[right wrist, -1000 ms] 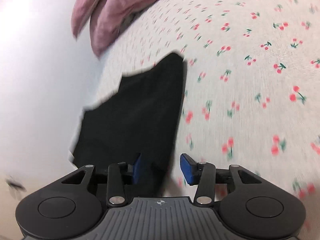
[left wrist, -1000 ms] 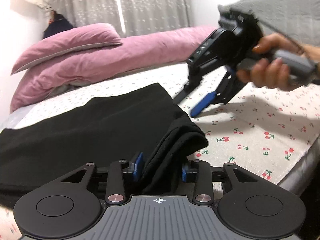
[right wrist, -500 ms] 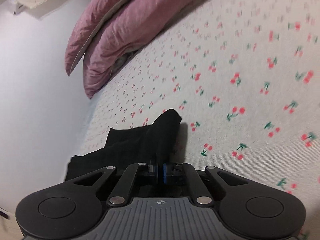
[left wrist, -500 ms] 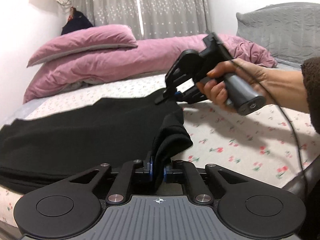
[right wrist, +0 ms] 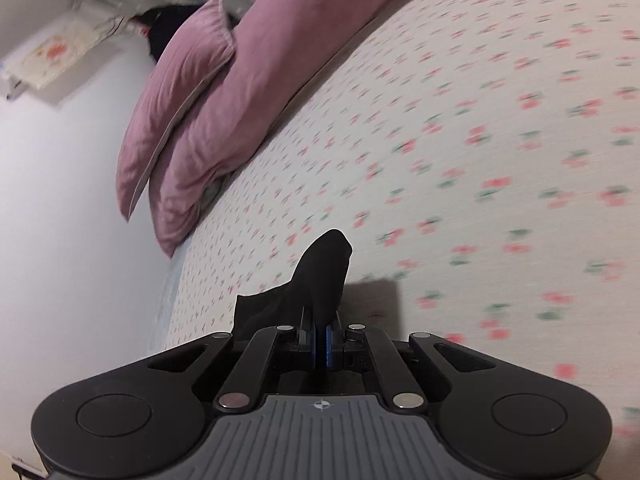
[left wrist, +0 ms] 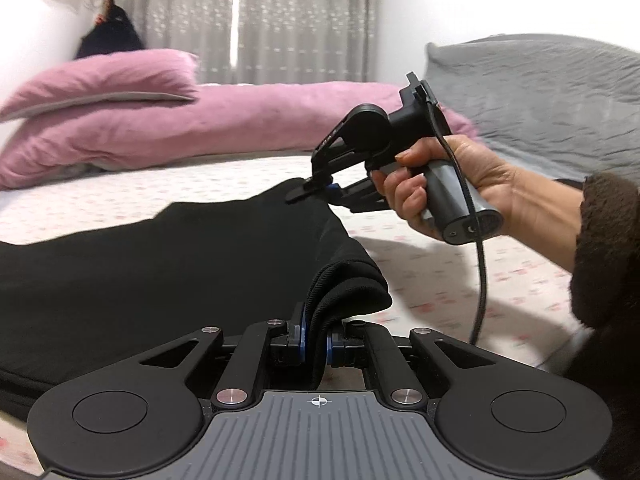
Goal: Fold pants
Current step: 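Lift the trouser corner with the right gripper and fold it onto the bundle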
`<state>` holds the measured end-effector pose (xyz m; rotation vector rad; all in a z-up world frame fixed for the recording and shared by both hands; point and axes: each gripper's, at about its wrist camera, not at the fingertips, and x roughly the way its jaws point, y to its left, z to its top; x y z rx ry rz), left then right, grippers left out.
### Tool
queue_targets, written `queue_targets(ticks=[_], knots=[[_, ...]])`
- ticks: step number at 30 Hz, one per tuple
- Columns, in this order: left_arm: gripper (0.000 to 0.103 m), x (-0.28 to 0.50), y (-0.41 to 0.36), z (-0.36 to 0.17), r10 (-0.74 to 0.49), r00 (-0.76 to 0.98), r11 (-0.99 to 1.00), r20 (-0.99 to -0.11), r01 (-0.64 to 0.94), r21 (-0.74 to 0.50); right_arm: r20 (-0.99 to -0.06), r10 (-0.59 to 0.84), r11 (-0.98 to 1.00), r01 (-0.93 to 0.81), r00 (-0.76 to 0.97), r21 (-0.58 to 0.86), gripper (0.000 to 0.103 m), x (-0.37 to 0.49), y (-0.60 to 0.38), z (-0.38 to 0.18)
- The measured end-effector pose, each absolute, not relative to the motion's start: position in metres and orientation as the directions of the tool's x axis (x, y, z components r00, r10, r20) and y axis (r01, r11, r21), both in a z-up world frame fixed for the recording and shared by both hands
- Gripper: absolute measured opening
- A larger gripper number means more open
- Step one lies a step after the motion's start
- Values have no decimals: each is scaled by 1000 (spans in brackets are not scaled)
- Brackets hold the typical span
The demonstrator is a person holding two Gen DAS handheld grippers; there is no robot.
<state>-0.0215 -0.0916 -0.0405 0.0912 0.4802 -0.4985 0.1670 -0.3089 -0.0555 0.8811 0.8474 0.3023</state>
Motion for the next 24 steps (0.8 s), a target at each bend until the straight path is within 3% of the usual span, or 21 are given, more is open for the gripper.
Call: queue_targets(ticks=[11,18,24], knots=[[6,-23,-67,-24,-517,735,852,-438,490,-184,-498,547,652,31,673,758,4,138,-297,-19],[6,-12,-9,-1,-475,785,878,-397,393,-273,-446,591,653,-75,672,753,5,152,-231,23],[6,-1,57,6,-379,833,911,-403,261,-319,-475,621,691,-150,624,707,5,173,-149,34]])
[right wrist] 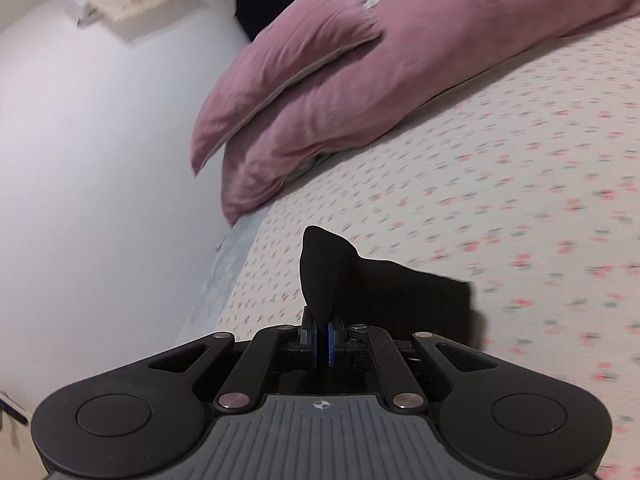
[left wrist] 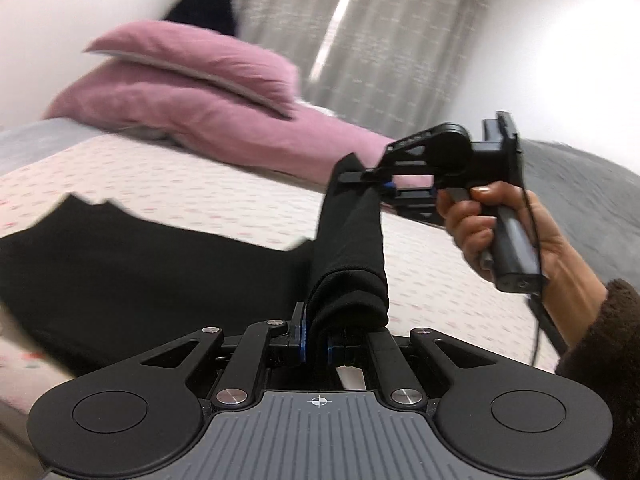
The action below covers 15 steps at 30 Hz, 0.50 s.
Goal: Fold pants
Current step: 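Lift the trouser corner with the right gripper and fold it onto the bundle, then open both grippers and release the folded trousers onto the sheet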
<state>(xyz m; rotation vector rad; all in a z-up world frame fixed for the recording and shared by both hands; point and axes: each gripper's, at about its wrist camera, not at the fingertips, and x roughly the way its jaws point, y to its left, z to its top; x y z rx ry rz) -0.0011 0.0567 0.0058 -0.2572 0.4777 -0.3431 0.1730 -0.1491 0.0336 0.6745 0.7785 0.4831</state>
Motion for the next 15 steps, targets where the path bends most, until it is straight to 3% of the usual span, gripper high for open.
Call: queue_targets(ticks=[11,15], knots=[[7,15,150,-11,-244,850,920,-466,51,-389,-535,666,699,-182,520,692,5,211,-26,-4],[8,18,178,-24,-246,822,896,-514,-10,-444,-564,662,711,-175,494,681,7,217,1,-18]])
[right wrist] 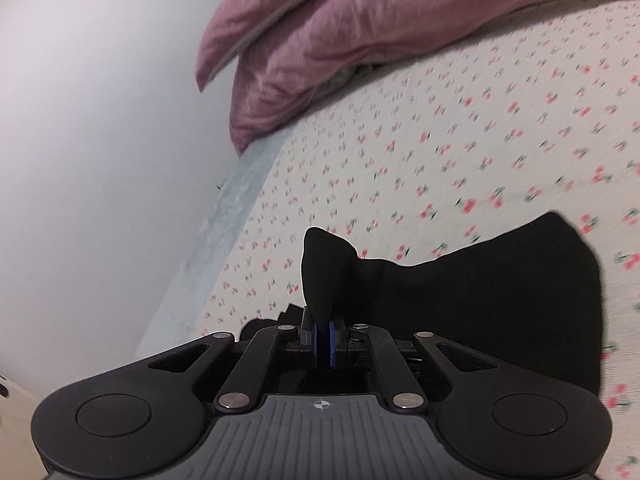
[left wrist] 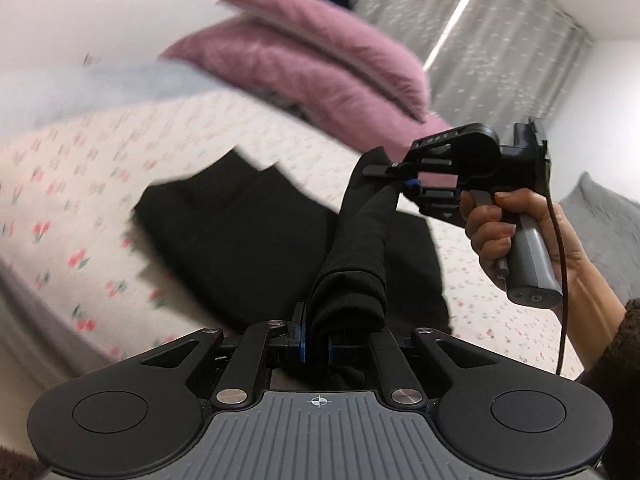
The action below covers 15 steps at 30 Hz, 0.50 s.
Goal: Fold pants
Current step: 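Open both grippers and release the folded trousers onto the sheet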
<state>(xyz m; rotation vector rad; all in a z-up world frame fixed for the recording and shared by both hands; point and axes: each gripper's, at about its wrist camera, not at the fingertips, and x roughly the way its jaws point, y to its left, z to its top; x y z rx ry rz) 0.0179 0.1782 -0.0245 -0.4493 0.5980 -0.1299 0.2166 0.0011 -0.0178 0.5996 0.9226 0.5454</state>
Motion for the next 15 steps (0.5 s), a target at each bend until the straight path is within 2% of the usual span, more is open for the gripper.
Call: queue_targets(ticks=[2,5,7,8,11,15], knots=[[11,19,189,-33,-256,798,884,-545,-34,-466,-583,652,722,-164,485,672,11,222,11,-24],[17,19,201,-43,-274,769,873,-578,-54,-485,-620,615,758,-148,487,636,25,222,19,-31],[24,18,204,-39,-288,749,875,-596,-48,-483,-629,604,768,-148,490,623,49,221,17,-31],[31,17,205,-36,-282,750,881,-598,-45,-472,-623,603,766,-146,499,626,52,219,14,-28],[53,15,208,-27,-270,754,911,-599,-2,-413,-601,614,760,-177,512,626,55,212,3,-20],[53,22,219,-15,-247,771,931,-587,21,-364,-626,585,794,-206,516,573,62,191,-17,-16]])
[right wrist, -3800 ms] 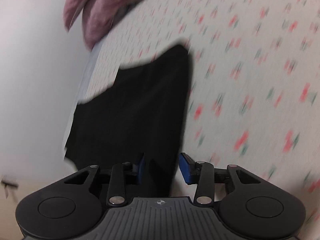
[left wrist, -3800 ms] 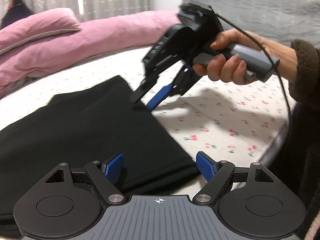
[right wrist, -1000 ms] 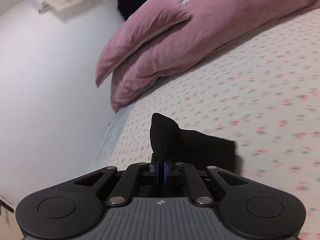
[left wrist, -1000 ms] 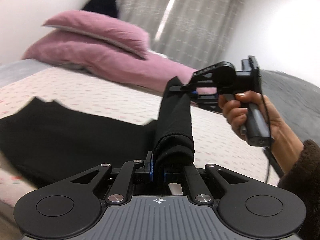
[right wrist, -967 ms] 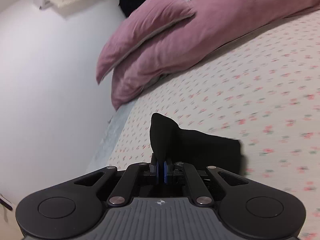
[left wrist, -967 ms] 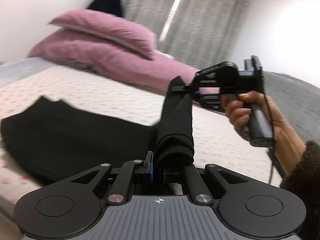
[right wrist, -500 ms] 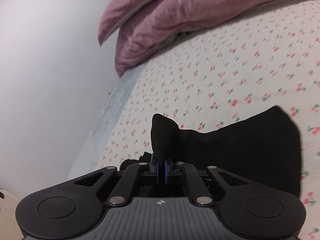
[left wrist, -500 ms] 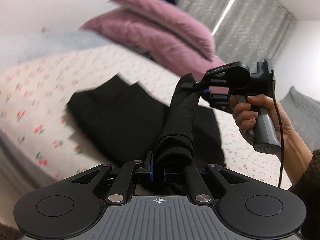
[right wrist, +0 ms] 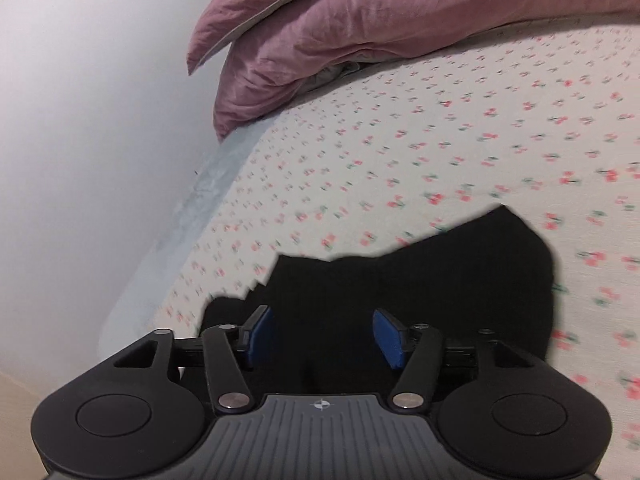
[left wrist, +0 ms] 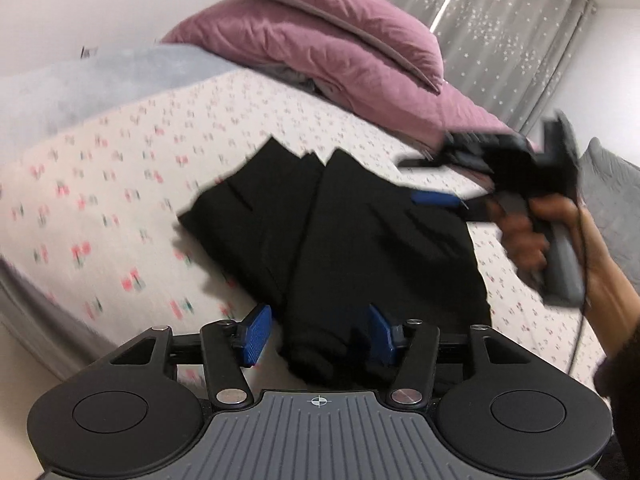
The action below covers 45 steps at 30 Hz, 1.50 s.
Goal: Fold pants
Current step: 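Open both grippers and release the folded trousers onto the sheet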
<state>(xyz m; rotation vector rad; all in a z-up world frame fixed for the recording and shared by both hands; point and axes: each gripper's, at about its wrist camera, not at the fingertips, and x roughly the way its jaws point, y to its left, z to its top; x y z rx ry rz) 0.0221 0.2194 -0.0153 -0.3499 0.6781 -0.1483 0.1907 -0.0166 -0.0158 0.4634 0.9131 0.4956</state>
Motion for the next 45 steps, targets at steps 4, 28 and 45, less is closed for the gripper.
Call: queue_targets(ticks=[4,28,45], knots=[[48,40,221,-6,-268,766,940,-584,75,-333,-645,593,797,-238,482,554,66,158,-41,-25],[48,142,206,-10,-271,664,958,-697,114,-265,-636,552,833,-334,539,441,81,90,-81,-45],[4,145,191,19,-161,766,985,-622,162,-54,-624,545,838,-350,560,418,83,86,-84,-42]])
